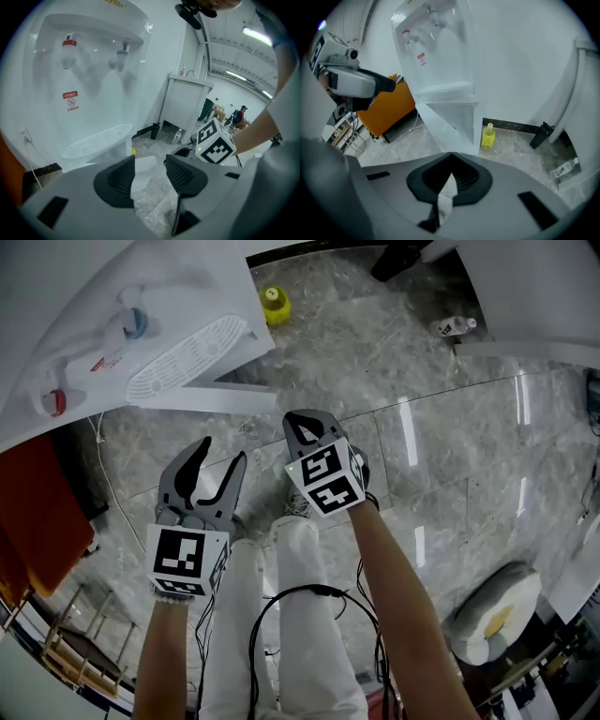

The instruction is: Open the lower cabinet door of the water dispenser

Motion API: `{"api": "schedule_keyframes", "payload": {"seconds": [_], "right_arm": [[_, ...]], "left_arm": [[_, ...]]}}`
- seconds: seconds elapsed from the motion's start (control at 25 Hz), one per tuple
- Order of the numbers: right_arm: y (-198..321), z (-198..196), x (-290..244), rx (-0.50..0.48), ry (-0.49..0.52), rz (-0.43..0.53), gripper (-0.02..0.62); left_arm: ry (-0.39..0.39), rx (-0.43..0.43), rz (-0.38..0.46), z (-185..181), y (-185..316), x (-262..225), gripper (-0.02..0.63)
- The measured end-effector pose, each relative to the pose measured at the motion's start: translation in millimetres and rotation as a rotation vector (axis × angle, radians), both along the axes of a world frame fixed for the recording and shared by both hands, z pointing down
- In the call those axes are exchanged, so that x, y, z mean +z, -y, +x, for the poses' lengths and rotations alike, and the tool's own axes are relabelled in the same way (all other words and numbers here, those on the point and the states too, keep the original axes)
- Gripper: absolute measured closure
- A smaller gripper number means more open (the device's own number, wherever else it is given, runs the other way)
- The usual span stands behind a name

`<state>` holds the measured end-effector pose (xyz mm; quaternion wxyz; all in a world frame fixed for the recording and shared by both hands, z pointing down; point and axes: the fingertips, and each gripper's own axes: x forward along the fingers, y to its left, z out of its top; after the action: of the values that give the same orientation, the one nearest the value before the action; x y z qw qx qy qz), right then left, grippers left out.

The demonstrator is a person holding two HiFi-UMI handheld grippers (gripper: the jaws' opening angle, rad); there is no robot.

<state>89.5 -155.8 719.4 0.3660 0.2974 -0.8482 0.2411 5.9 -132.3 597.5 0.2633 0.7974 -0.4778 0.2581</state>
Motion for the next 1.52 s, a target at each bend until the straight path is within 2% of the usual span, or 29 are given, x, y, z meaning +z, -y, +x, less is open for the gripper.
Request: {"api": "schedule_keyframes", "payload": {"seconds": [0.12,0.48,0.96,1.12,1.36,1.52], "right_arm": [[1.1,15.1,-9.9,0.037,0.006,0.01,0.591],[11.3,46.3,-33.2,0.087,0.014,0.04,0.591],[20.9,79.0,-33.2,0.118,-0.006,0.034,0.591],[23.7,86.5,-32.0,0.122,-0.009,0.032,0.591],[26.7,91.5,-29.7,0.126,-0.012,0.029,0.591],[27.6,90.4,-30.6,0.123,-0.009,0.03,0.591]], "left_arm": [[0.018,0.033,-0.003,9.0,4.2,6.0,0.396],[0.052,0.06,-0.025,42.2,28.2,32.6,0.391],[0.143,-0.088,-0.127,54.1,50.7,77.9,0.383],[0.165,-0.111,-0.149,56.2,54.8,86.5,0.382],[0.146,-0.175,-0.203,55.2,55.0,99.6,0.383],[0.14,-0.209,-0.202,52.1,54.4,100.2,0.402]]}}
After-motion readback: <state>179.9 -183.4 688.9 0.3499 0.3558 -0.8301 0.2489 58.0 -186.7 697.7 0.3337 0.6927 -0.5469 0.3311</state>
